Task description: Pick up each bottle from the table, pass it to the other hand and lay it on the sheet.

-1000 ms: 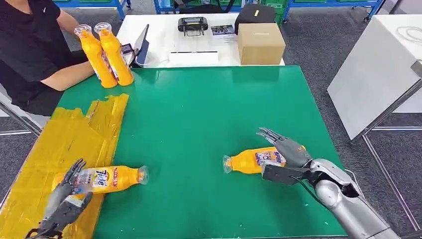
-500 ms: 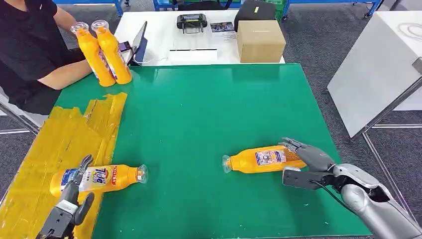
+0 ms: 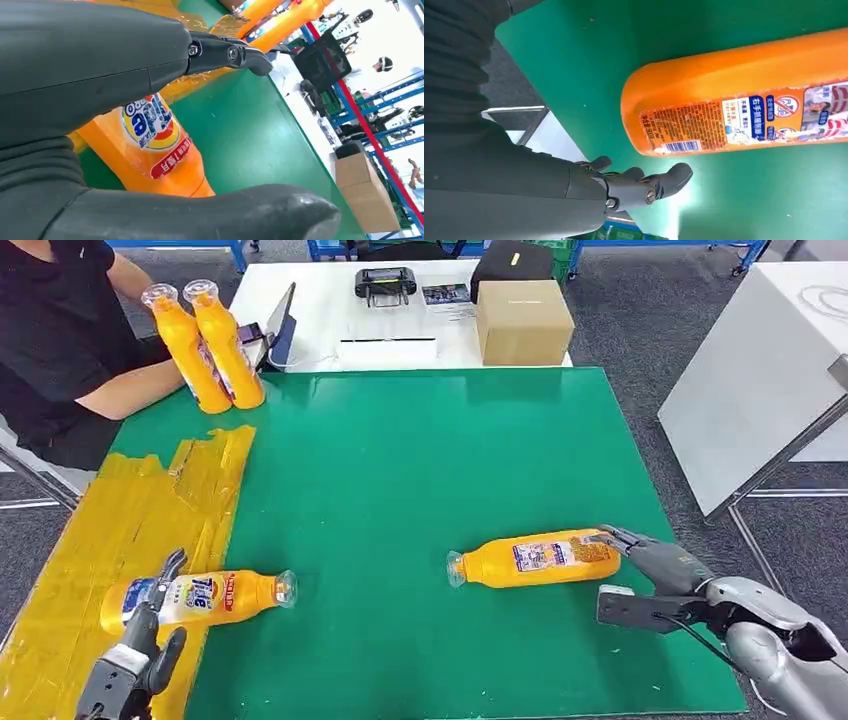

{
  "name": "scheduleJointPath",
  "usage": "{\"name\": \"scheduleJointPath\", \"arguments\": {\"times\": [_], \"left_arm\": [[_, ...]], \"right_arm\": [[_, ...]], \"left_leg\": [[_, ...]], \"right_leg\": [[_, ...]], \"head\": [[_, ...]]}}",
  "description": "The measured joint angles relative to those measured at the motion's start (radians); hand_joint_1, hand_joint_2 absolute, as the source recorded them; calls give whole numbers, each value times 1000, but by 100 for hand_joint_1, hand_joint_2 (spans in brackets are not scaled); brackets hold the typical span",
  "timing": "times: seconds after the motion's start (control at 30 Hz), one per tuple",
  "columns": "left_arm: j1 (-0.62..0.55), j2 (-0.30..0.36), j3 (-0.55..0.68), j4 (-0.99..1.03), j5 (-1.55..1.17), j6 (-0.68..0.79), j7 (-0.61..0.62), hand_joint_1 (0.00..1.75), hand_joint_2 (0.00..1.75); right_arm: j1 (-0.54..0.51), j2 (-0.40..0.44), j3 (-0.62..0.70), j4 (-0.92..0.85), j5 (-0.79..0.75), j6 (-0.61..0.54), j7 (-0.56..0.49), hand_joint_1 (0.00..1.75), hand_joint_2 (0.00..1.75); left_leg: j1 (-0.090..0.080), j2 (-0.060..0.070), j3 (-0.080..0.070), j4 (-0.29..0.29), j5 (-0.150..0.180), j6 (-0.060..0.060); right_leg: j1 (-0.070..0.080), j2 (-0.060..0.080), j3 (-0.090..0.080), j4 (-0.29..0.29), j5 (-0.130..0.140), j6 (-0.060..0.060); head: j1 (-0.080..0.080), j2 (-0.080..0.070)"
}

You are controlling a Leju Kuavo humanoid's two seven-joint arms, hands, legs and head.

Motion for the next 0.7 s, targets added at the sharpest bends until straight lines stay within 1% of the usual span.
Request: {"name": "scheduleJointPath", "arguments": {"times": [0.07, 0.13, 0.2, 0.3, 0.47, 0.6, 0.7], "left_arm": [[-1, -1, 0, -1, 1, -2, 0, 0, 0], [-6, -2, -2, -1, 1, -5, 0, 0, 0], [-16, -3, -9, 0, 1, -5, 0, 0, 0], [-38, -5, -23, 7, 8, -6, 0, 0, 0], [-63, -8, -42, 25, 10, -3, 0, 0, 0], [-74, -9, -48, 37, 21, -2, 0, 0, 0], [-78, -10, -50, 42, 27, -2, 0, 0, 0]], "right_arm": [[-7, 3, 5, 2, 33, 4, 0, 0, 175], [-38, 24, 23, 27, 83, 6, -4, 0, 175], [-83, 66, 56, 86, 130, -2, -13, 0, 175], [-148, 141, 117, 190, 178, -23, -23, 0, 175], [-247, 260, 209, 353, 204, -57, -39, 0, 175], [-306, 333, 263, 448, 223, -79, -43, 0, 175], [-341, 371, 294, 502, 230, -84, -45, 0, 175]], "left_leg": [[0, 0, 0, 0, 0, 0], [0, 2, 0, 0, 0, 0], [1, 5, 1, 0, 0, 0], [2, 5, 2, 0, 0, 0], [2, 5, 2, 0, 1, -1], [2, 6, 3, 0, 0, -1], [2, 7, 4, 0, 0, -1]], "right_leg": [[0, 0, 0, 0, 0, 0], [1, 1, 0, 0, 0, 0], [2, 4, 0, 0, 0, 0], [2, 5, 0, 0, 1, 0], [3, 4, 1, 1, 1, 0], [3, 5, 1, 1, 0, 0], [3, 6, 2, 0, 0, -1]], "head": [[1, 0], [0, 0], [1, 0], [0, 0], [0, 0], [0, 0], [1, 0]]}}
